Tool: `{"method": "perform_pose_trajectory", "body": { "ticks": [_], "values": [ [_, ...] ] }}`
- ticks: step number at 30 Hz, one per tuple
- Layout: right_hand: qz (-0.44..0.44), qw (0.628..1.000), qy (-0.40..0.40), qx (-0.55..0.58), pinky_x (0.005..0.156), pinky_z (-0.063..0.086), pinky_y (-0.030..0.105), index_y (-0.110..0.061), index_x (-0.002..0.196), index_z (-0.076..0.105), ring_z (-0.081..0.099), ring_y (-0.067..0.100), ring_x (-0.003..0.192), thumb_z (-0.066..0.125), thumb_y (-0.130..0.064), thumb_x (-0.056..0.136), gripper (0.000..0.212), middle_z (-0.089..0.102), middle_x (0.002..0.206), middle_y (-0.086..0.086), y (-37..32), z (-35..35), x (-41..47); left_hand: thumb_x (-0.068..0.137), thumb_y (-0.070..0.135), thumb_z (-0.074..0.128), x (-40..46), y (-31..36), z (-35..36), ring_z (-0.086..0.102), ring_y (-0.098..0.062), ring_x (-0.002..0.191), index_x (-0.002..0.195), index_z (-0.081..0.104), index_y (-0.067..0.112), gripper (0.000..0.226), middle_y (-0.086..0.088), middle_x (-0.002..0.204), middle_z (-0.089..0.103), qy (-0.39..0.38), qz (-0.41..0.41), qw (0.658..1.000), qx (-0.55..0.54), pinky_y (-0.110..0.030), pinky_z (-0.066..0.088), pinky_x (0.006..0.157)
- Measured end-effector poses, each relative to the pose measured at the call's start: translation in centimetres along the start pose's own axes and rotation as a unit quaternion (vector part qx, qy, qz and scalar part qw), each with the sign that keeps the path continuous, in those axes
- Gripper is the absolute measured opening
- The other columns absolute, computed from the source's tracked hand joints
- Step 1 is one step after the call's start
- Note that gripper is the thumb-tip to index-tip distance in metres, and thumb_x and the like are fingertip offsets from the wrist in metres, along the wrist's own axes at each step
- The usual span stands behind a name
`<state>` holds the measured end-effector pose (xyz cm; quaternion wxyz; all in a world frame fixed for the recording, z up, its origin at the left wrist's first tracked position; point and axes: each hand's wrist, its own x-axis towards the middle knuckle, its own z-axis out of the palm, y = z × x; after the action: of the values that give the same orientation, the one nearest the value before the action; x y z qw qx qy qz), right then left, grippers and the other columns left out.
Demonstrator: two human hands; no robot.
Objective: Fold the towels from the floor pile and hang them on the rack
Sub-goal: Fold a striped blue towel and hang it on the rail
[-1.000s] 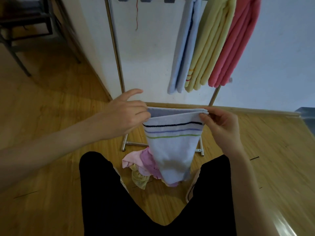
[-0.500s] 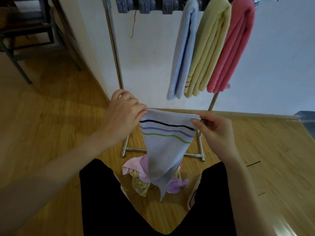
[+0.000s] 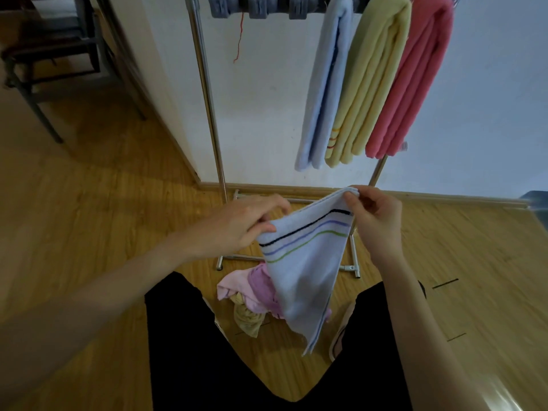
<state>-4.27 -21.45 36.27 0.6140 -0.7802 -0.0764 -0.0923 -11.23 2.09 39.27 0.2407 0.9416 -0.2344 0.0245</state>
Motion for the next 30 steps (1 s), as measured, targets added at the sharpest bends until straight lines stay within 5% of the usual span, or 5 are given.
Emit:
{"method": "perform_pose_trajectory", "body": {
  "ticks": [9, 16, 23, 26, 30],
  "values": [
    [-0.015, 0.999, -0.033, -0.018, 0.075, 0.053, 0.021, -0.007, 0.102, 0.069, 0.066, 0.013, 0.084, 0.061, -0.013, 0.091, 0.016, 0.07, 0.094, 0.007, -0.1, 0.6, 1.0, 0.089, -0.001, 0.052, 0.2, 1.8, -1.1, 0.042, -0.005, 0.095, 0.128, 0.055, 0.012, 0.042, 0.002, 0.104, 0.056, -0.199, 0.096, 0.975, 0.039, -0.013, 0.032, 0.085],
    [-0.036, 0.996, -0.072, -0.029, 0.073, 0.054, 0.026, -0.008, 0.1, 0.07, 0.066, 0.017, 0.081, 0.061, -0.01, 0.09, 0.013, 0.07, 0.094, 0.011, -0.3, 1.2, 1.6, 0.084, 0.011, 0.064, 1.6, 3.1, -0.8, 0.05, -0.02, 0.07, 0.079, 0.071, 0.01, 0.008, -0.004, 0.072, 0.055, -0.027, 0.303, 0.926, 0.222, -0.028, 0.038, 0.06],
    [-0.047, 0.994, -0.101, -0.02, 0.072, 0.053, 0.031, -0.016, 0.09, 0.068, 0.066, 0.018, 0.077, 0.062, -0.007, 0.089, 0.011, 0.069, 0.082, 0.001, -1.0, 1.6, 1.6, 0.091, 0.003, 0.045, 2.6, 3.7, -0.7, 0.055, -0.028, 0.091, 0.097, 0.044, 0.012, 0.011, -0.012, 0.092, 0.055, -0.062, 0.394, 0.879, 0.26, -0.041, 0.033, 0.111],
    [-0.049, 0.994, -0.096, -0.023, 0.07, 0.052, 0.024, -0.015, 0.091, 0.069, 0.062, 0.007, 0.074, 0.063, -0.008, 0.089, 0.01, 0.07, 0.084, -0.001, -1.0, 1.4, 1.6, 0.085, -0.003, 0.058, 3.2, 2.9, -0.8, 0.053, -0.025, 0.069, 0.1, 0.038, 0.014, 0.03, -0.01, 0.075, 0.056, -0.068, 0.396, 0.877, 0.264, -0.043, 0.054, 0.079],
    [-0.064, 0.991, -0.11, -0.037, 0.064, 0.047, 0.019, -0.013, 0.095, 0.072, 0.058, 0.005, 0.068, 0.067, -0.013, 0.087, 0.009, 0.071, 0.085, 0.002, -1.3, 1.2, 1.2, 0.087, 0.004, 0.055, 3.9, 1.7, -1.2, 0.052, -0.024, 0.061, 0.1, 0.04, 0.015, 0.023, -0.006, 0.074, 0.056, -0.007, 0.328, 0.9, 0.287, -0.035, 0.044, 0.046]
  ]
}}
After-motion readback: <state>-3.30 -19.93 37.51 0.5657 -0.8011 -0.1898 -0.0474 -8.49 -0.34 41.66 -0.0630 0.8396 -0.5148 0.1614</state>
